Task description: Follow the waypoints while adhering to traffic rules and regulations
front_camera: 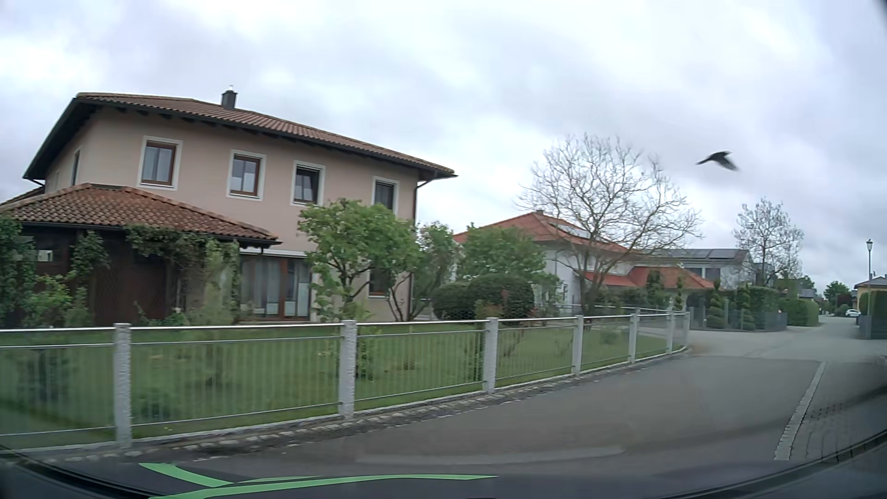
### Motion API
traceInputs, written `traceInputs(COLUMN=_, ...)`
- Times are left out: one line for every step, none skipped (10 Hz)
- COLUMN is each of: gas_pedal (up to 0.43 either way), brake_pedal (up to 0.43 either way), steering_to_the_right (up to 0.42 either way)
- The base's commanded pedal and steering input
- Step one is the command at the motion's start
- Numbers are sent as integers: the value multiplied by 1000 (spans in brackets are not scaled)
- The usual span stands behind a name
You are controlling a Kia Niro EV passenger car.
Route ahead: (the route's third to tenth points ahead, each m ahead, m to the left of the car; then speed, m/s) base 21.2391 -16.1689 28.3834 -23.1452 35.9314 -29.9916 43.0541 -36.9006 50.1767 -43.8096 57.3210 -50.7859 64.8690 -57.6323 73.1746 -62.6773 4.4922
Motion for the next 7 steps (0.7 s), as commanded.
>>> traceInputs(gas_pedal=87, brake_pedal=0, steering_to_the_right=471)
traceInputs(gas_pedal=87, brake_pedal=0, steering_to_the_right=469)
traceInputs(gas_pedal=98, brake_pedal=0, steering_to_the_right=463)
traceInputs(gas_pedal=110, brake_pedal=0, steering_to_the_right=454)
traceInputs(gas_pedal=110, brake_pedal=0, steering_to_the_right=446)
traceInputs(gas_pedal=118, brake_pedal=0, steering_to_the_right=440)
traceInputs(gas_pedal=118, brake_pedal=0, steering_to_the_right=435)
